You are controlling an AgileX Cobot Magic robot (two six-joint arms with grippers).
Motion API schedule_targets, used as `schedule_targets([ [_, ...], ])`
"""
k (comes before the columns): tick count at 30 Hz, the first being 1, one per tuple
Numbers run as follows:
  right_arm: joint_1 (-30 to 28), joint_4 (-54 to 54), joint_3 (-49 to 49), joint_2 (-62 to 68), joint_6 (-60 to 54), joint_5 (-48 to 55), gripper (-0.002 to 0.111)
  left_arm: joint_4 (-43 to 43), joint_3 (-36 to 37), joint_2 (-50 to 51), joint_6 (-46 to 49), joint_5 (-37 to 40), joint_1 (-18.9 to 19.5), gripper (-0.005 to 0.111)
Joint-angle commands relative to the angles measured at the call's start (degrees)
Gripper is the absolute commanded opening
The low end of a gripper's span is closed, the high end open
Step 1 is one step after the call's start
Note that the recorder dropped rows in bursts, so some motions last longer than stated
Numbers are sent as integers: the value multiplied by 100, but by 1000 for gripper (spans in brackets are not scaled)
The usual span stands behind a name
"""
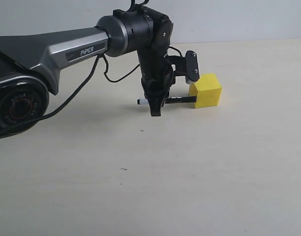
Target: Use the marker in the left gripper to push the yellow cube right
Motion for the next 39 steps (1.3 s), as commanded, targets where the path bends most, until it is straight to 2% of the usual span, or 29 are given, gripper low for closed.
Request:
schedule_targets([
  [1,7,-13,25,-33,-15,-28,0,431,-38,-72,-462,12,20,0],
  [7,7,-13,25,-33,-15,-28,0,421,-38,-92,-903,334,77,0],
  [13,7,-13,25,-33,-15,-28,0,609,-38,-94,-1583,331,66,0],
  [18,7,-13,25,-33,-15,-28,0,755,-92,-94,-1618,310,-210,0],
  [23,7,-13,25,-33,-15,-28,0,765,-491,-29,-1703,408,-437,0],
  [35,7,-13,25,-33,-15,-28,0,756,-629,121,-1934,700,-318,0],
  [39,7,-13,25,-33,-15,-28,0,812,-715,273,-2457,700,-330,0],
])
